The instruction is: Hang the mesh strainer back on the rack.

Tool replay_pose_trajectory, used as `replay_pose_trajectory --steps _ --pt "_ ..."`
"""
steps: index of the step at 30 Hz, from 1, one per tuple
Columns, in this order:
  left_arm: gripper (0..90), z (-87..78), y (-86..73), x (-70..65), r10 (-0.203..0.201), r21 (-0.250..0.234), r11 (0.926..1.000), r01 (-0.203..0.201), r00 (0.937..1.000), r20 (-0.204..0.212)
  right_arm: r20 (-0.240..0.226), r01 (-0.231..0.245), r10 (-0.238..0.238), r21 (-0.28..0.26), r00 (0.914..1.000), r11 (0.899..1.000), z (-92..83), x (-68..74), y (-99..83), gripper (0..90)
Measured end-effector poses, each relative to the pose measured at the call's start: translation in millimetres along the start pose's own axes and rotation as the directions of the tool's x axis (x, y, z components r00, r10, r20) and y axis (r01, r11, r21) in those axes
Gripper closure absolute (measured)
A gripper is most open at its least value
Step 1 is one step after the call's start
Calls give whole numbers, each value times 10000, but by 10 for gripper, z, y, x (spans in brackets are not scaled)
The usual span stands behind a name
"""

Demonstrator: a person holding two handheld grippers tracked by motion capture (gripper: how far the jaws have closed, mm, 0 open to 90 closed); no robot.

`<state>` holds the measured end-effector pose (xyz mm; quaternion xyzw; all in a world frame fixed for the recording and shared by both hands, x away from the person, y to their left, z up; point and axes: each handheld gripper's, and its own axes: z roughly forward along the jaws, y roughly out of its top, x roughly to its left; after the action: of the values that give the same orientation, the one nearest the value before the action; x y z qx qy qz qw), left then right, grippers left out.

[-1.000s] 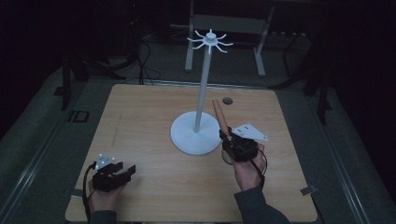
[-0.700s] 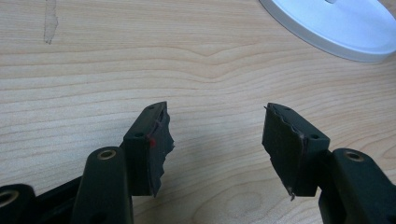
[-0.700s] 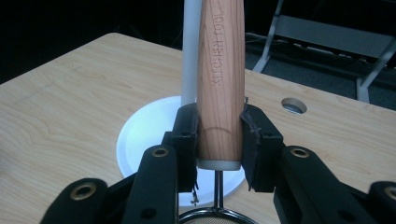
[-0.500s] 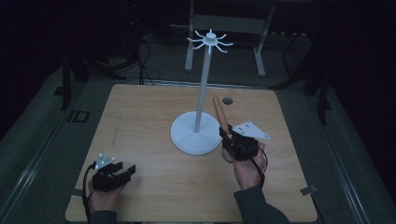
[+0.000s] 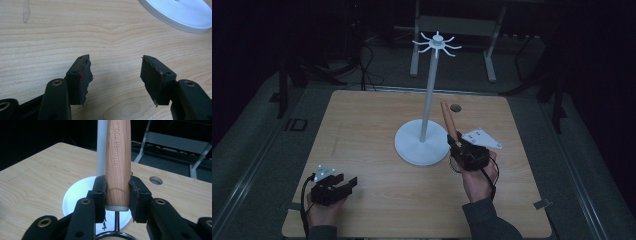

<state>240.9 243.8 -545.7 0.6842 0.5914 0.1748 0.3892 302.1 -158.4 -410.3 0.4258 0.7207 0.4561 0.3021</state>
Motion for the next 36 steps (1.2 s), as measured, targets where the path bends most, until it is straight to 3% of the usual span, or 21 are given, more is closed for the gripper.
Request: replay_pose_trajectory --steps 36 --pt "416 -5 0 5 -9 -23 10000 9 10000 7 234 85 -63 -920 9997 9957 -115 -57 278 692"
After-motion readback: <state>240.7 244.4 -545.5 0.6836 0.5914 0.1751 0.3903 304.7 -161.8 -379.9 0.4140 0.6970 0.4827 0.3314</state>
